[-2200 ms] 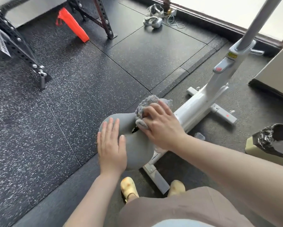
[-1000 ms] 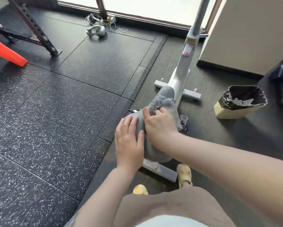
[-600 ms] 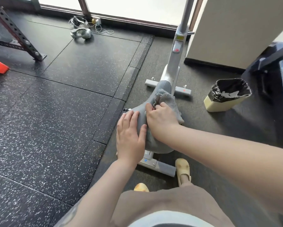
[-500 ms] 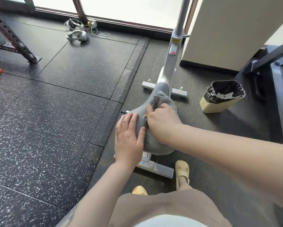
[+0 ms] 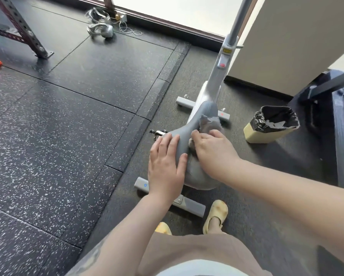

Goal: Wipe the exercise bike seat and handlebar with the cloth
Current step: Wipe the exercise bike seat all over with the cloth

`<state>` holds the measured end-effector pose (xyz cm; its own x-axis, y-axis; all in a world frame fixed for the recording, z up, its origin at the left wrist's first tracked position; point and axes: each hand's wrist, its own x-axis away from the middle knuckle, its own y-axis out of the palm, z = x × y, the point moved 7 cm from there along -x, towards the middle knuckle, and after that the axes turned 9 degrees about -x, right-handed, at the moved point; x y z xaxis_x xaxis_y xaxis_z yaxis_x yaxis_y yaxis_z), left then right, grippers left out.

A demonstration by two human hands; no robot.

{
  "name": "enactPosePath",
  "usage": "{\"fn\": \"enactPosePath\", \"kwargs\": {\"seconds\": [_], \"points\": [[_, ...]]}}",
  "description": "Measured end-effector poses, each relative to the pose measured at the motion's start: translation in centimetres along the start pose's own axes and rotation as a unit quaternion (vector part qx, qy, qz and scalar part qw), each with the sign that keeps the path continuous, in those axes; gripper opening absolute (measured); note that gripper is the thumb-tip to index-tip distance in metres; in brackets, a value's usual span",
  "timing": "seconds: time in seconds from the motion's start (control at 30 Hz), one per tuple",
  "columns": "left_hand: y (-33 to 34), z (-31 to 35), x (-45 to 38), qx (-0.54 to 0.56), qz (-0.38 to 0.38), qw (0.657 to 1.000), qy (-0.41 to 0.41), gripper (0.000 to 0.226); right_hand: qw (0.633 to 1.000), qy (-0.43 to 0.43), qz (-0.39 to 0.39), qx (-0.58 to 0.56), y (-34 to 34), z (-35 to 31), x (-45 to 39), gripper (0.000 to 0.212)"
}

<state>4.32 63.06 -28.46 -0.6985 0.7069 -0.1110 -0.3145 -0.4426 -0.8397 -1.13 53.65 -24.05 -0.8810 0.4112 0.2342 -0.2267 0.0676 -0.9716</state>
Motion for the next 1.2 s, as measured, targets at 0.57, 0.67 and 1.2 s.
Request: {"fn": "enactPosePath", "kwargs": {"seconds": [0.57,0.67,1.2], "points": [[-0.2,0.0,0.0,0.001,0.006,1.000,0.019,0.055,0.993,0.093,0.029,-0.062,0.3,-0.8,-0.6,0.042],[-0.3,0.1,0.0,0.003,0.008,1.000,0.017,0.054,0.989,0.032,0.125,-0.077,-1.1,-1.9,2.9,0.035],[-0.3,0.3,0.0,-0.004,0.008,1.000,0.006,0.056,0.990,0.084,0.070,-0.092,1.0,0.6,-0.1,0.047]]}}
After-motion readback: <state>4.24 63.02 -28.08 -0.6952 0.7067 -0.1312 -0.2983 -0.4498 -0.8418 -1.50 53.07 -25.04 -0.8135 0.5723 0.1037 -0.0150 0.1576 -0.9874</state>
